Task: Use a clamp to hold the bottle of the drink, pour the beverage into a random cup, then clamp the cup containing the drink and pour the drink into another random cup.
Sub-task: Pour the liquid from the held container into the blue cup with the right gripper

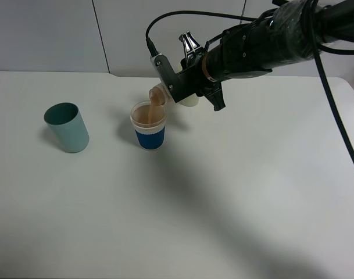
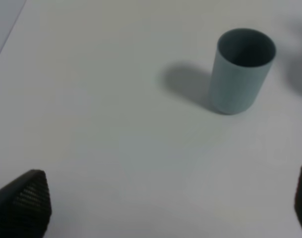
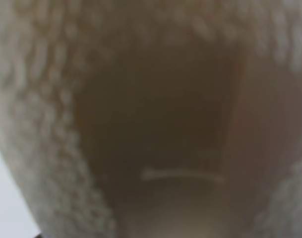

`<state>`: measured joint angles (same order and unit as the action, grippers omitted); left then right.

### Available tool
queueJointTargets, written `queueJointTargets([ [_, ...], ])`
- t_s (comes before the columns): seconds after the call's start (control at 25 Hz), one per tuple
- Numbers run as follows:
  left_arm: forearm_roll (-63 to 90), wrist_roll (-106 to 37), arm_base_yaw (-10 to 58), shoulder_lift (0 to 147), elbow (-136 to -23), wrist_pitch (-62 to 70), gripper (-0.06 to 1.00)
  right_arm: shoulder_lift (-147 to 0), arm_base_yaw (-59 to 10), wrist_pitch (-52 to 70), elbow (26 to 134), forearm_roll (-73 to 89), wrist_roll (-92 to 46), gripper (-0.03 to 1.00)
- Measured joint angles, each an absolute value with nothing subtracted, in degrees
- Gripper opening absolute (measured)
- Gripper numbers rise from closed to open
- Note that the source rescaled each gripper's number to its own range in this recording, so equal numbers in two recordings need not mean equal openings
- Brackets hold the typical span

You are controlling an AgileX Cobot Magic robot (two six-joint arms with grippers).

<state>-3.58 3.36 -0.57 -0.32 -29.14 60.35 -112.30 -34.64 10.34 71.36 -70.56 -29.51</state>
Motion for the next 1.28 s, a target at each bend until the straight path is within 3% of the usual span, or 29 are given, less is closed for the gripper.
queueJointTargets([
  [1.28, -3.5, 3.4, -0.6, -0.3, -29.1, 60.3, 1.00, -109.8, -34.6, 11.3, 71.4, -72.2, -28.8, 0.01],
])
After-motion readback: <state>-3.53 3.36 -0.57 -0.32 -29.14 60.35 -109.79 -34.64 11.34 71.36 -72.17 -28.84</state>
